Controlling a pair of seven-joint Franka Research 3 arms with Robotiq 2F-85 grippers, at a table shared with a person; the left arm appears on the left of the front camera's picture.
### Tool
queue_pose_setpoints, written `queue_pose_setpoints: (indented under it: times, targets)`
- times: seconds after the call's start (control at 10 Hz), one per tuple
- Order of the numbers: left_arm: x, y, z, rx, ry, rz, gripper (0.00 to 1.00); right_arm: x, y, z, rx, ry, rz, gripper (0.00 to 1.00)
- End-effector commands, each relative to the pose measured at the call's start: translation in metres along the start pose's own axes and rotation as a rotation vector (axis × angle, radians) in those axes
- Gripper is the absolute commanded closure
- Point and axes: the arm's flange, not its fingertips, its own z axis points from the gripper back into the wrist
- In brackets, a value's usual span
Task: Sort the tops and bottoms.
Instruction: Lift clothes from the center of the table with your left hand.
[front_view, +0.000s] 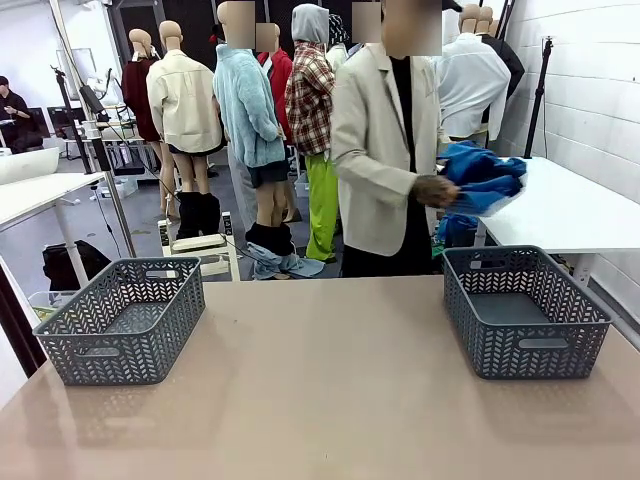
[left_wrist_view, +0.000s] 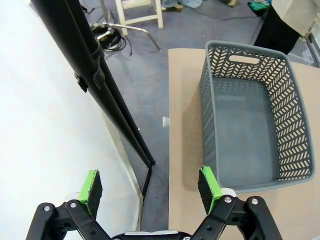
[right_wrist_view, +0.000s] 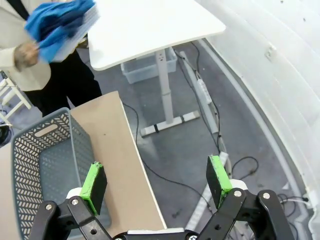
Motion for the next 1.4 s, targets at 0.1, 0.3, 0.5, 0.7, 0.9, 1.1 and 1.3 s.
queue_pose_setpoints:
  times: [0.1, 0.3, 0.5, 0.7, 0.9, 1.1, 1.3]
  targets:
    - [-0.0012, 0.0014, 0.0009, 0.0, 0.005, 0.02, 0.0, -0.0017, 0.0008, 0.0004, 0.0, 0.01, -0.009, 0.0]
    - [-0.0012, 0.0014, 0.0009, 0.0, 0.005, 0.02, 0.0, -0.0017, 0.0008, 0.0004, 0.0, 0.01, -0.009, 0.0]
    - [-0.0012, 0.0014, 0.0009, 0.0, 0.005, 0.02, 0.0, -0.0017, 0.0008, 0.0004, 0.0, 0.01, -0.009, 0.0]
    - [-0.0012, 0.0014, 0.0009, 0.0, 0.005, 0.02, 0.0, -0.0017, 0.0008, 0.0004, 0.0, 0.01, -0.009, 0.0]
    - [-0.0012, 0.0014, 0.0009, 0.0, 0.005, 0.02, 0.0, -0.0017, 0.0008, 0.0004, 0.0, 0.01, -0.009, 0.0]
    - [-0.0012, 0.0014, 0.0009, 0.0, 0.005, 0.02, 0.0, -0.0017, 0.0008, 0.0004, 0.0, 0.01, -0.009, 0.0]
    - [-0.0012, 0.0014, 0.0009, 0.0, 0.005, 0.02, 0.0, -0.0017, 0.0008, 0.0004, 0.0, 0.01, -0.009, 0.0]
